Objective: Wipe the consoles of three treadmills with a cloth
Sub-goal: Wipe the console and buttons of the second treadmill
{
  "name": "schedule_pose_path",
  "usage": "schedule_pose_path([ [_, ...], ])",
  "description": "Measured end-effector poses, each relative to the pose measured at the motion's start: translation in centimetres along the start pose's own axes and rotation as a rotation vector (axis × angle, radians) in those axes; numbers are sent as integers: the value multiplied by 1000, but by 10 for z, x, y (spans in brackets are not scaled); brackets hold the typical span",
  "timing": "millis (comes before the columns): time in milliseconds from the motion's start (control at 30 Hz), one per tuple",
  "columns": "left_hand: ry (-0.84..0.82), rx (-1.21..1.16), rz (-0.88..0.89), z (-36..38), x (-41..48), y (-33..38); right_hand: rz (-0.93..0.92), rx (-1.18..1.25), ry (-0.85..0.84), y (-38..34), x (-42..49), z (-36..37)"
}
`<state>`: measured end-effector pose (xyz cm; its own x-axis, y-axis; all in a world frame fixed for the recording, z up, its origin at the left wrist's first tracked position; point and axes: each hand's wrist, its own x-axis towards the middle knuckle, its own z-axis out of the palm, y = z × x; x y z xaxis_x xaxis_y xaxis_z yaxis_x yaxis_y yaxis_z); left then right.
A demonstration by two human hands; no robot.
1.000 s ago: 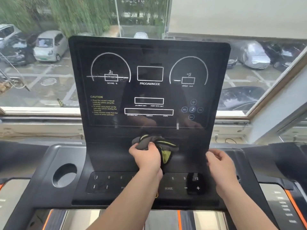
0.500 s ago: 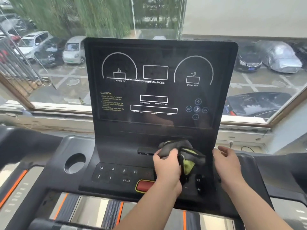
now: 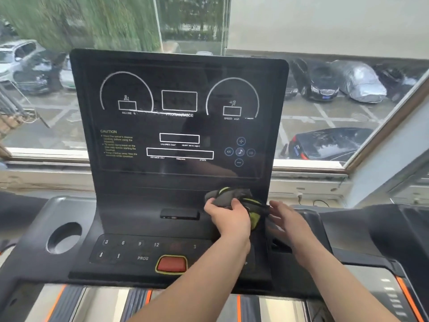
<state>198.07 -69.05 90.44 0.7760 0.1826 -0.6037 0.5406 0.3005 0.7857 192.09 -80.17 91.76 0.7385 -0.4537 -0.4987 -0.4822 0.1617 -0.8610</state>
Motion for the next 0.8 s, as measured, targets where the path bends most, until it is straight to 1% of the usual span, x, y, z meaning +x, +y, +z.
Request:
schedule_pose_path([
  [67,-60,57,-30,11,-9,-4,19,47,-16,-1,-2,-8],
  [133,-145,143,-41,13,-15,-10,36,57,9,2,-2,-14],
  [233,-389,307,-68,2,-20,-12,58,70,55,5,-6,-16],
  [267,-437,357,-61,-3,-21,-10,68,73,70,6,-7,-16],
  [333,-431,401,7,-13,-20,-3,71,71,86,6,-7,-17],
  [400,-394,417,146,-23,-25,10,52,61,74,6,-8,-17],
  [467,-389,563,379,-31,-30,25,13,20,50,8,-9,-13],
  [500,-382,701,540,-34,-30,32,3,-13,27,8,-10,-11],
  [567,-348,1061,892,-32,-27,38,15,-51,-27,7,-17,-6],
  [600,-336,1246,1020,-32,-24,34,25,-50,-49,8,-20,-5],
  [633,-340,1431,1077,-32,-20,26,35,-43,-57,8,-22,-4],
  [667,-355,1581,1065,-34,-14,14,44,-44,-59,10,-23,-5],
  [700,-369,1666,1017,-36,-9,2,47,-54,-50,11,-23,-7],
  [733,-369,1693,970,-38,-5,-10,48,-67,-39,12,-24,-10],
  [800,-382,1670,873,-38,-5,-22,48,-119,-20,14,-26,-15],
])
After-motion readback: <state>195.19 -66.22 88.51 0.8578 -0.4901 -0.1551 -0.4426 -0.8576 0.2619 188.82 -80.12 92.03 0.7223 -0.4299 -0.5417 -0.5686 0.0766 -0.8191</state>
